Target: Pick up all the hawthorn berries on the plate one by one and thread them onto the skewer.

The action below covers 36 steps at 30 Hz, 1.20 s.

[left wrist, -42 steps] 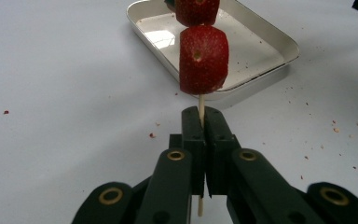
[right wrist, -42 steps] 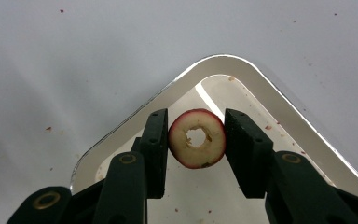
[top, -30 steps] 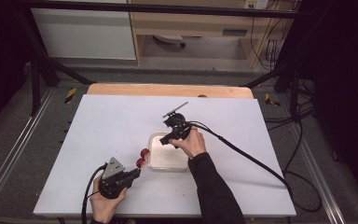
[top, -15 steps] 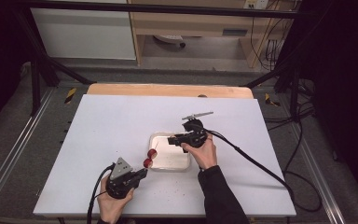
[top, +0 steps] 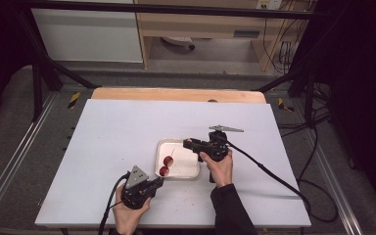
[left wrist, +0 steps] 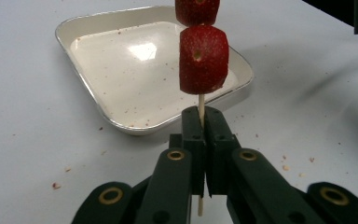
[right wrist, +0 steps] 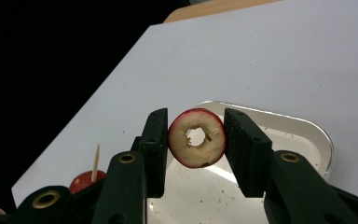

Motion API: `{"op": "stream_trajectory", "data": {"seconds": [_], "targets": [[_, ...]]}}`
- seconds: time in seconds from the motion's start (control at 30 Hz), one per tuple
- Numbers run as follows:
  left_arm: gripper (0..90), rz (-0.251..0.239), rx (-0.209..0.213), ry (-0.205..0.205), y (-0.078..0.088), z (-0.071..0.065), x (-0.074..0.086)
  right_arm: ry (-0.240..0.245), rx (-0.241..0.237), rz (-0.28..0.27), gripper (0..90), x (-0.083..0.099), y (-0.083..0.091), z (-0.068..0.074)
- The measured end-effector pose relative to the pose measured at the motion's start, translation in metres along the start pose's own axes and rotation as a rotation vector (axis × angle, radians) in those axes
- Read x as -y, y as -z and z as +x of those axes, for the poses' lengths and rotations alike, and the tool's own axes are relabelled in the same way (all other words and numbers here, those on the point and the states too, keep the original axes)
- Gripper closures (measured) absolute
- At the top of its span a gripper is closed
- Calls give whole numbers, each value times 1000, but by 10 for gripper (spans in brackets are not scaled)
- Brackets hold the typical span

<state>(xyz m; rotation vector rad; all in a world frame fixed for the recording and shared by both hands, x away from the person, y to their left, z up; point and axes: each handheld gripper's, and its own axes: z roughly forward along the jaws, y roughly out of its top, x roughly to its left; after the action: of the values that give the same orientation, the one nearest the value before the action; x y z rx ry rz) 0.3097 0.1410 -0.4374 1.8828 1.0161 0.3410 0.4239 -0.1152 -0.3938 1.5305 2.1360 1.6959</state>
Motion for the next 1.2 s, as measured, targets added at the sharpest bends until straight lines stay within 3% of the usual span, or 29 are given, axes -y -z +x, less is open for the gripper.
{"op": "stream_trajectory", "data": {"seconds": [0.33,0.77,1.2], "targets": [[881,-42,4,43,-10,-13,-4,-57,-64,-125,620,3,3,5],[881,-84,-3,77,-20,-20,-6,-110,-108,-239,620,3,7,12],[882,-111,4,84,-29,-30,-14,-139,-141,-290,621,1,12,15]]}}
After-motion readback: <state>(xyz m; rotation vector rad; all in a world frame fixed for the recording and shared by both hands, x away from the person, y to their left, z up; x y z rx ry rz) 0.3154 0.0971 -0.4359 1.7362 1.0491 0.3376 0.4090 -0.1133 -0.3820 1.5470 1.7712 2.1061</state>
